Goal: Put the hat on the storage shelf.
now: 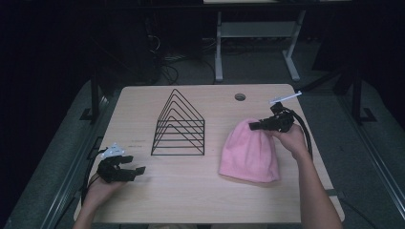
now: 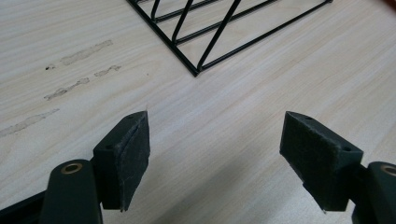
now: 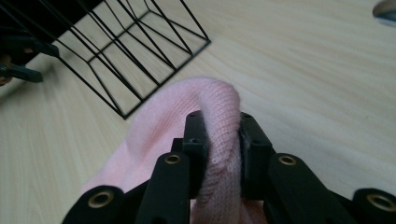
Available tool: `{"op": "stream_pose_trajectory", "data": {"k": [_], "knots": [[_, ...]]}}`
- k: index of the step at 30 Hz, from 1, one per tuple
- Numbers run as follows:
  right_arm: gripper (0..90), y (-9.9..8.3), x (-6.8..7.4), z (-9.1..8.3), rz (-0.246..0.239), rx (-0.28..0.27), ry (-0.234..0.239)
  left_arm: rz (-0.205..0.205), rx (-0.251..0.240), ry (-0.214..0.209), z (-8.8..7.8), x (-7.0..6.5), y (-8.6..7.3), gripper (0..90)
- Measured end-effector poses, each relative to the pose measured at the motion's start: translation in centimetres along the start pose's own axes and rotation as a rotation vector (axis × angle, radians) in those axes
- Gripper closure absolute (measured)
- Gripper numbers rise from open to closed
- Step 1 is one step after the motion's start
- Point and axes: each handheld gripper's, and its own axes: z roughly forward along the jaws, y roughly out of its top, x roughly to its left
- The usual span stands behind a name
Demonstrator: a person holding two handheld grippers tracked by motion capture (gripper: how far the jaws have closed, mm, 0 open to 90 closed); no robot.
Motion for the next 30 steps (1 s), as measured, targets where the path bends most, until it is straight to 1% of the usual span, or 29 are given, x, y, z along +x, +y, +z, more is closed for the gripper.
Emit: {"op": "stream_pose_trajectory", "data": {"k": [1, 8, 11, 12, 13, 14, 15, 16, 22, 27, 28, 30], "knots": [[76.0, 0.0, 0.0, 0.0, 0.0, 0.0, 0.0, 0.002, 0.003, 0.0, 0.0, 0.0, 0.0, 24.0], [76.3, 1.0, 2.3, -1.7, -0.056, -0.065, 0.017, -0.005, -0.003, -0.008, -0.2, -0.1, 0.1, 24.0], [76.4, 1.5, 3.2, -2.5, -0.087, -0.096, 0.021, -0.006, -0.005, -0.014, -0.2, -0.1, 0.1, 24.0], [76.4, 1.9, 3.8, -3.0, -0.107, -0.115, 0.02, -0.005, -0.009, -0.016, -0.1, -0.2, 0.1, 24.0], [76.4, 1.9, 3.8, -3.0, -0.107, -0.115, 0.02, -0.002, -0.009, -0.019, -0.1, -0.2, 0.1, 24.0], [76.4, 2.2, 4.3, -3.5, -0.124, -0.134, 0.02, -0.011, -0.014, -0.025, -0.1, -0.4, 0.2, 24.0], [76.4, 2.4, 4.6, -3.7, -0.13, -0.142, 0.021, -0.011, -0.014, -0.025, -0.1, -0.4, 0.2, 24.0], [76.4, 2.6, 4.8, -3.9, -0.139, -0.149, 0.021, 0.004, -0.006, -0.026, -0.1, -0.4, 0.2, 24.0], [76.5, 3.6, 5.9, -4.9, -0.168, -0.185, 0.018, 0.003, -0.013, -0.029, 0.0, -0.5, 0.3, 24.0], [76.5, 4.2, 6.4, -5.4, -0.173, -0.21, 0.023, 0.014, -0.004, -0.027, -0.1, -0.5, 0.4, 24.0], [76.5, 4.6, 6.7, -5.7, -0.178, -0.216, 0.027, 0.002, -0.013, -0.03, -0.1, -0.6, 0.4, 24.0], [76.5, 4.7, 6.8, -5.8, -0.18, -0.222, 0.029, 0.001, -0.012, -0.031, -0.2, -0.6, 0.4, 24.0]]}}
